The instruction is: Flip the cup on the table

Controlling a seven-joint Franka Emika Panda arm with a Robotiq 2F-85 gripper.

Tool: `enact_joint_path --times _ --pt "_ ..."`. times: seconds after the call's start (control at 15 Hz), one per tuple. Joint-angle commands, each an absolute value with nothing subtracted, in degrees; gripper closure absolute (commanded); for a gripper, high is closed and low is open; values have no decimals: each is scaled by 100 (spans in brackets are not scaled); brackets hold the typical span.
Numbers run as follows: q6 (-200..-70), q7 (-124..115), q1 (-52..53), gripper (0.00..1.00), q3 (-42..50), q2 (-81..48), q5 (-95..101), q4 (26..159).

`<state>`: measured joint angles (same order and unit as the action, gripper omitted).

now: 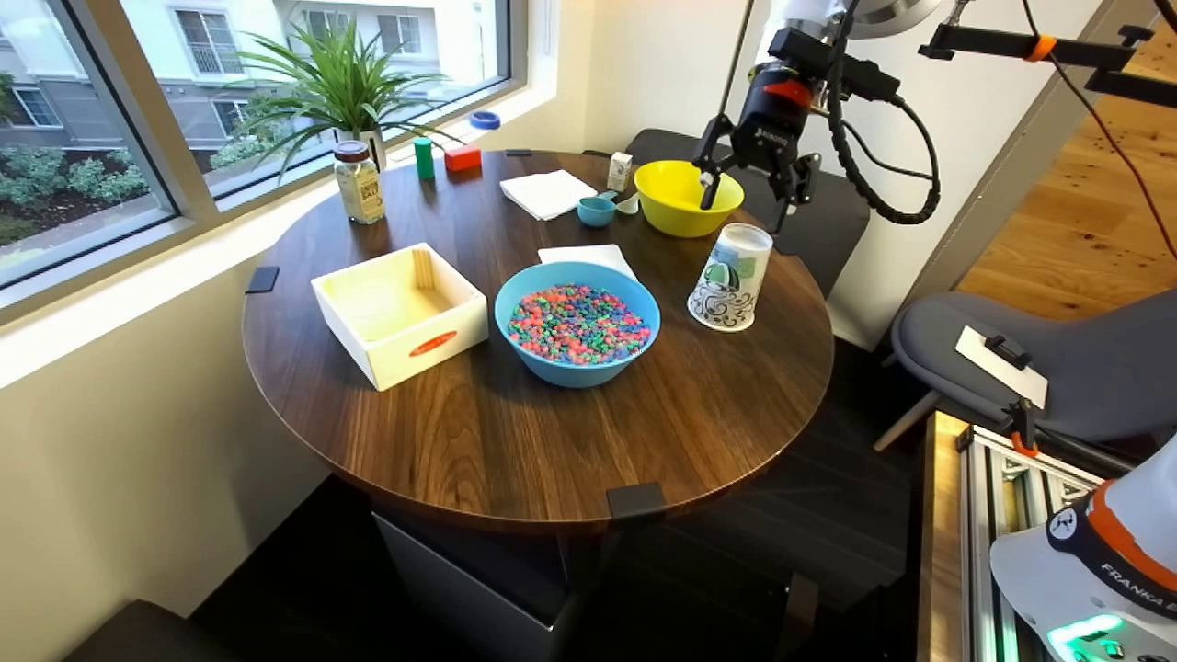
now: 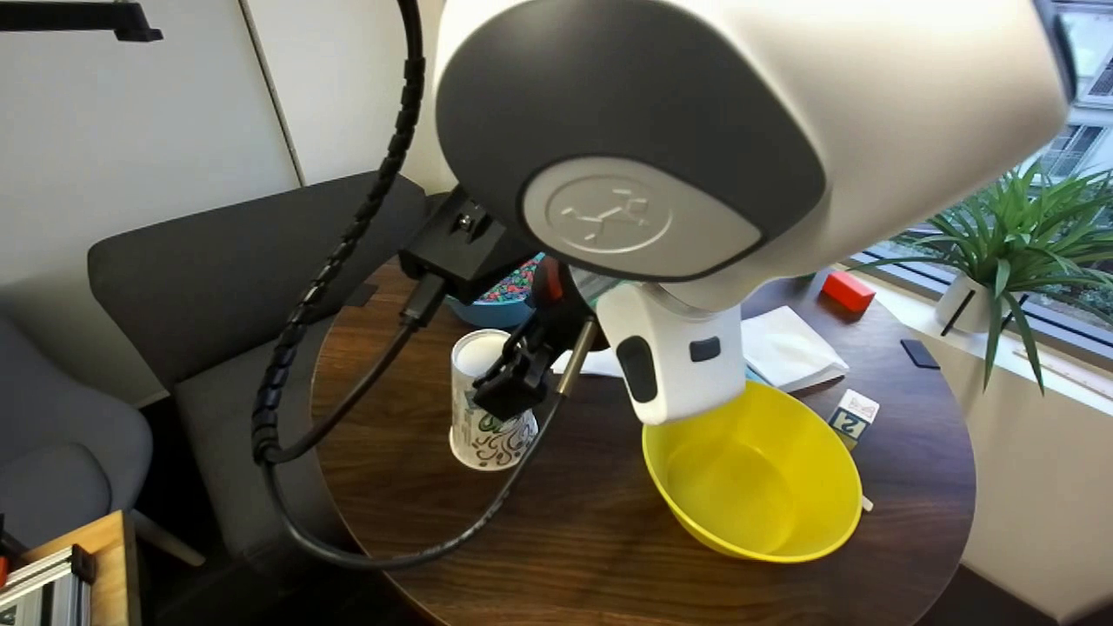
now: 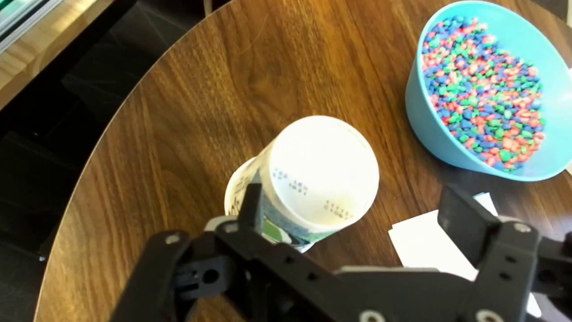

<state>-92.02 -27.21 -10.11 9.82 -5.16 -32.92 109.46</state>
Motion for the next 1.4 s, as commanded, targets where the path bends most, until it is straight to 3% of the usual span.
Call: enact_joint_path --times 0.0,1.2,1.27,1.33 --pt "-8603 -2524 -1112 0 1033 -868 -3682 10627" --pt "-7877 -2686 -1161 0 1100 -1570 -3635 10000" --pt "-7877 -2690 -1160 6 1102 -1580 -3626 9993" --pt "-7875 -2689 -1161 26 1102 -1592 -3625 9982"
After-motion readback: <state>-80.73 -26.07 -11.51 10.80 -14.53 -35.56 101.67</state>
